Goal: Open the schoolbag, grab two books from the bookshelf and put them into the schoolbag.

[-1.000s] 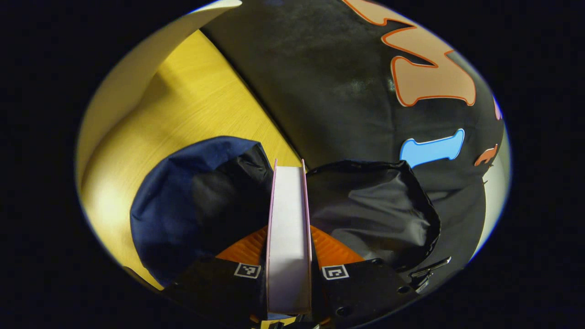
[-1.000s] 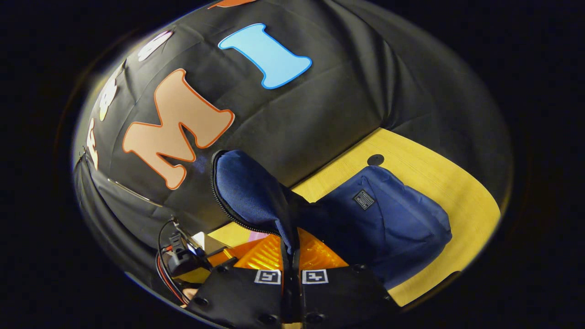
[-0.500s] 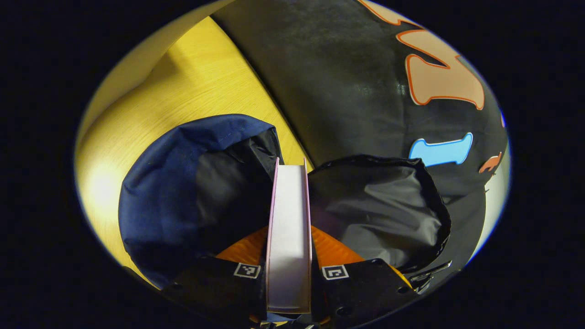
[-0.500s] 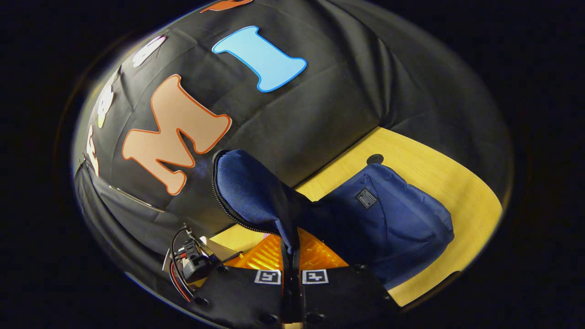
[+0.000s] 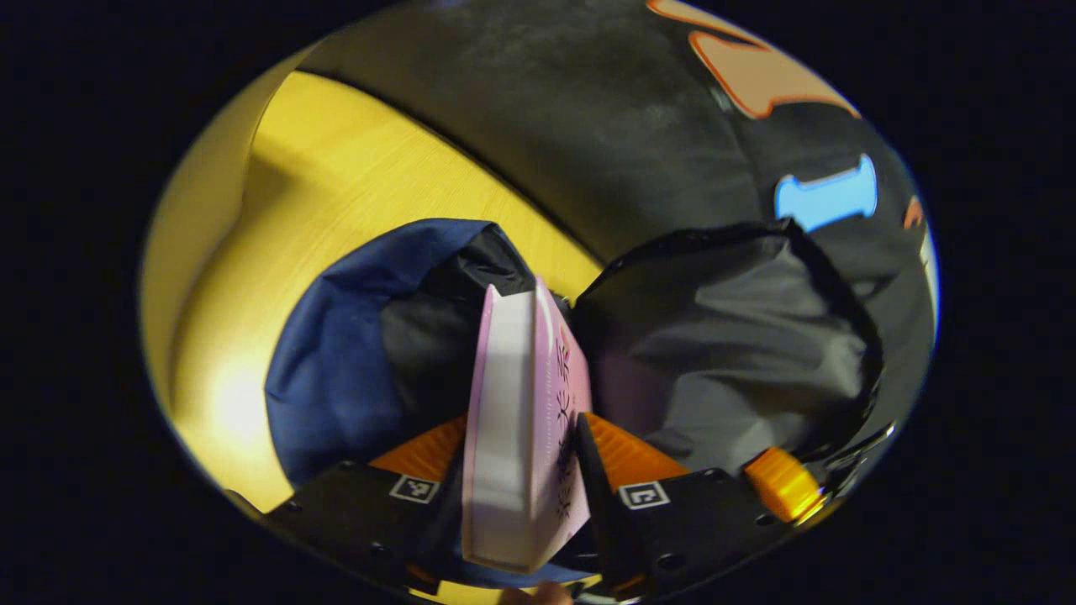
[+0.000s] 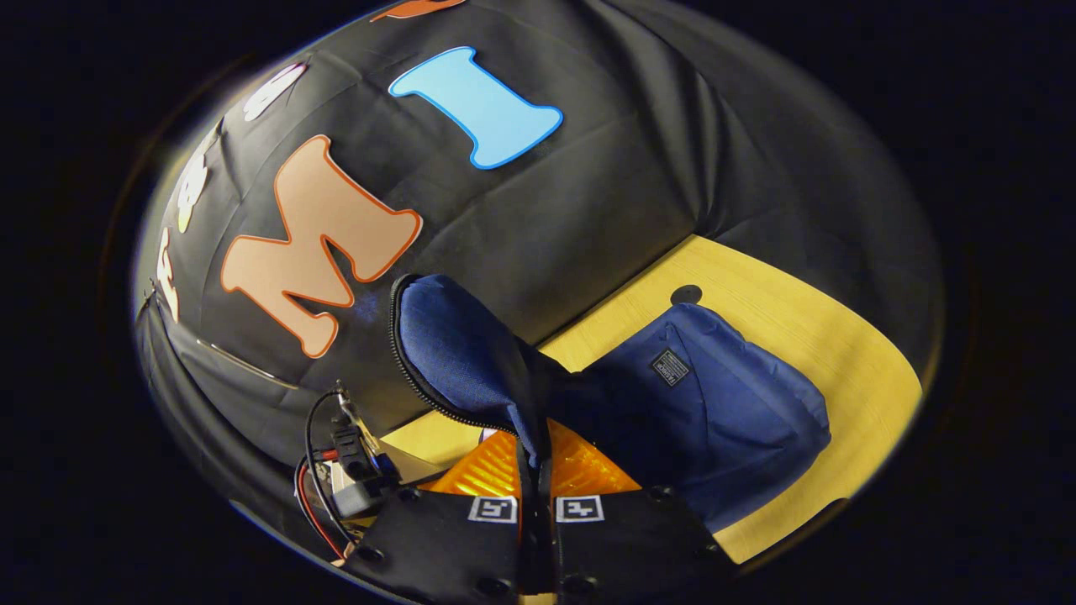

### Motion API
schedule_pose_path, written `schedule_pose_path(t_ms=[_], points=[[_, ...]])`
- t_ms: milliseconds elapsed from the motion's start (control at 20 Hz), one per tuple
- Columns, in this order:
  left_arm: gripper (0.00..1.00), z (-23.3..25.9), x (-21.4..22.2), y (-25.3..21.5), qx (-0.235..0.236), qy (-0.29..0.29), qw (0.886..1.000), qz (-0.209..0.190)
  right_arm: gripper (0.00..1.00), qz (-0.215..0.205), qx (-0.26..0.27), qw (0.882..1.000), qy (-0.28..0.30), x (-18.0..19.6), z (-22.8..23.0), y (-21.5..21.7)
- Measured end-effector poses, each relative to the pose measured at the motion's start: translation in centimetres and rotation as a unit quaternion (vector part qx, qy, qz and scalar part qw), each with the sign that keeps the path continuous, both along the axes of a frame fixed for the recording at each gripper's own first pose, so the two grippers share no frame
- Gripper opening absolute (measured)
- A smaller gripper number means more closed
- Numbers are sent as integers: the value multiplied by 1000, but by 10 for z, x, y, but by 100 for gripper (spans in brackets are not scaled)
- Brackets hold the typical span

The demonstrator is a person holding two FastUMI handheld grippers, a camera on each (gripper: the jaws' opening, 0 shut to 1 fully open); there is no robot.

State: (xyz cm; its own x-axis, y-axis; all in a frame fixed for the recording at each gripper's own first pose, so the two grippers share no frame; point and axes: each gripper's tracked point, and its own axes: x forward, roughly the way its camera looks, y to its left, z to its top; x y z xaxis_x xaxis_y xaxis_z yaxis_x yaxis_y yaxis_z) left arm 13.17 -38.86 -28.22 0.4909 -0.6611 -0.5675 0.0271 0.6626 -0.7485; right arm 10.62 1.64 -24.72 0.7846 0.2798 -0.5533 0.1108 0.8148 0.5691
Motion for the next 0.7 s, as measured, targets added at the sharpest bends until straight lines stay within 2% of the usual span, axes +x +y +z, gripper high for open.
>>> schedule_pose_path(t_ms=[50, 200, 250, 300, 350, 500, 700], points=[[68, -4, -1, 5, 27, -6, 1000, -7, 2, 1, -1, 1000, 1, -1, -1, 1], [78, -17, -2, 14, 104, -27, 993, -44, 5, 4, -4, 1000, 3, -2, -3, 3], [84, -23, -2, 22, 151, -38, 986, -57, 4, 3, -4, 1000, 3, -3, -3, 3], [83, -28, -2, 34, 200, -53, 976, -75, 5, 4, -6, 1000, 2, -2, -2, 3], [82, -26, 0, 40, 217, -73, 970, -87, 5, 4, -7, 1000, 2, -3, -3, 3], [82, -20, -5, 45, 219, -95, 966, -99, 2, 2, -7, 1000, 2, -3, -2, 4], [82, -9, -9, 70, 238, -118, 959, -101, 5, 5, -12, 1000, 2, -6, -3, 6]])
